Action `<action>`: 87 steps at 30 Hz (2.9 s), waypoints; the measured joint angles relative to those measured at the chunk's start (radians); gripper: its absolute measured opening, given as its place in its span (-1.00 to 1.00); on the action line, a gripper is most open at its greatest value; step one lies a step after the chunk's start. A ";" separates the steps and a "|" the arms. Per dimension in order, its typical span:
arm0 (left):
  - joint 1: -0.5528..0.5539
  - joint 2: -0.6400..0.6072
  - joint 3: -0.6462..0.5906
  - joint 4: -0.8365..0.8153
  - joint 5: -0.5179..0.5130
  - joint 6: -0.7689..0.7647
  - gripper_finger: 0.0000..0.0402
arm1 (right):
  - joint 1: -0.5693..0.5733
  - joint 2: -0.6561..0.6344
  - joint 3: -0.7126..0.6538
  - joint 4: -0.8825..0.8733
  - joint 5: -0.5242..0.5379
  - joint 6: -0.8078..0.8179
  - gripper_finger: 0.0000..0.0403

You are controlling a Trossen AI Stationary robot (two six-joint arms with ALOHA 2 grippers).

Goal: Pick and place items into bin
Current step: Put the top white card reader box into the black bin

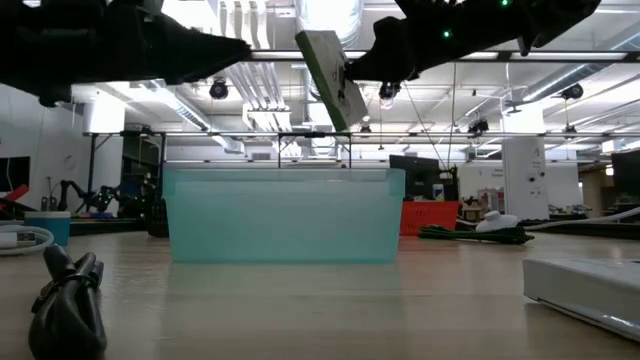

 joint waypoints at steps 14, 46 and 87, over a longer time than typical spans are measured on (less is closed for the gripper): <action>0.000 0.256 0.169 0.189 -0.116 -0.005 0.05 | -0.003 0.000 0.000 0.150 0.101 -0.083 -0.96; 0.045 0.519 0.343 0.424 -0.243 0.023 -0.27 | -0.002 0.000 -0.002 0.194 0.099 -0.108 -0.96; 0.045 0.310 0.234 0.248 -0.451 0.178 -0.91 | 0.141 -0.108 -0.016 -0.159 0.089 -0.023 -0.13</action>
